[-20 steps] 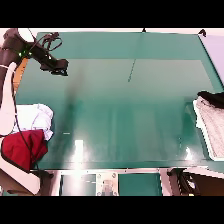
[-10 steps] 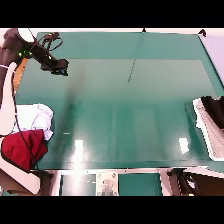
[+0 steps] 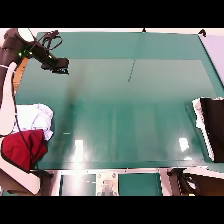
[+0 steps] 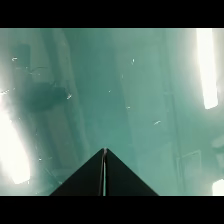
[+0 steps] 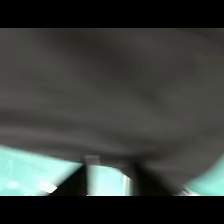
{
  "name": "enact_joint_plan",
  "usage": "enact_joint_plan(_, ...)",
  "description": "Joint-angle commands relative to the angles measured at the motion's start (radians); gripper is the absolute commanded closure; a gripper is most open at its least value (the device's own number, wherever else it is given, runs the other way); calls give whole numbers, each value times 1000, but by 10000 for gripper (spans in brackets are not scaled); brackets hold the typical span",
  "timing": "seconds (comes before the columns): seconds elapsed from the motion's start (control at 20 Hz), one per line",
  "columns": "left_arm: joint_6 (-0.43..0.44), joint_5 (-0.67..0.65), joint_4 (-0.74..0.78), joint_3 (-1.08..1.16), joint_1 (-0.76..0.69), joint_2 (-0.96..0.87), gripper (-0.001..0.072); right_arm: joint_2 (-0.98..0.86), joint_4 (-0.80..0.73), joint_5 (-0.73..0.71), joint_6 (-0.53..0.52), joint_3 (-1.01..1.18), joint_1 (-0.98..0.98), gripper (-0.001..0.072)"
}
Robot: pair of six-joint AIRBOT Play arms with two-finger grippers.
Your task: Fold the shirts.
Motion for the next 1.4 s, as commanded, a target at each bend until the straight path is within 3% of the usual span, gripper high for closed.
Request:
enact_joint_plan(0.0,0,-38,-13,0,0,1,683,-1,213,-48,-81,98,156,639)
enact_joint_plan(0.1,-7,-101,-12,0,0,2,684,14,275,-66,-95,119,274,695)
enact_joint_plan(0.3,-34,-127,-10,-161,-30,121,684,158,274,-134,-183,-47,526,695)
enact_joint_plan(0.6,-90,47,-12,-738,-138,545,684,572,283,-313,-212,-605,836,695)
enact_joint_plan(0.75,-116,80,-8,-935,-146,711,683,650,305,-357,-214,-712,906,695)
enact_joint_plan(0.85,-116,68,11,-981,-146,754,683,654,304,-301,-200,-716,925,688)
enact_joint_plan(0.9,-116,56,11,-983,-146,755,683,653,304,-228,-175,-716,925,609)
enact_joint_plan(0.95,-125,50,10,-983,-146,755,683,653,304,-183,-175,-716,926,579)
enact_joint_plan(1.35,-142,86,6,-983,-146,755,683,653,304,-172,-175,-716,925,578)
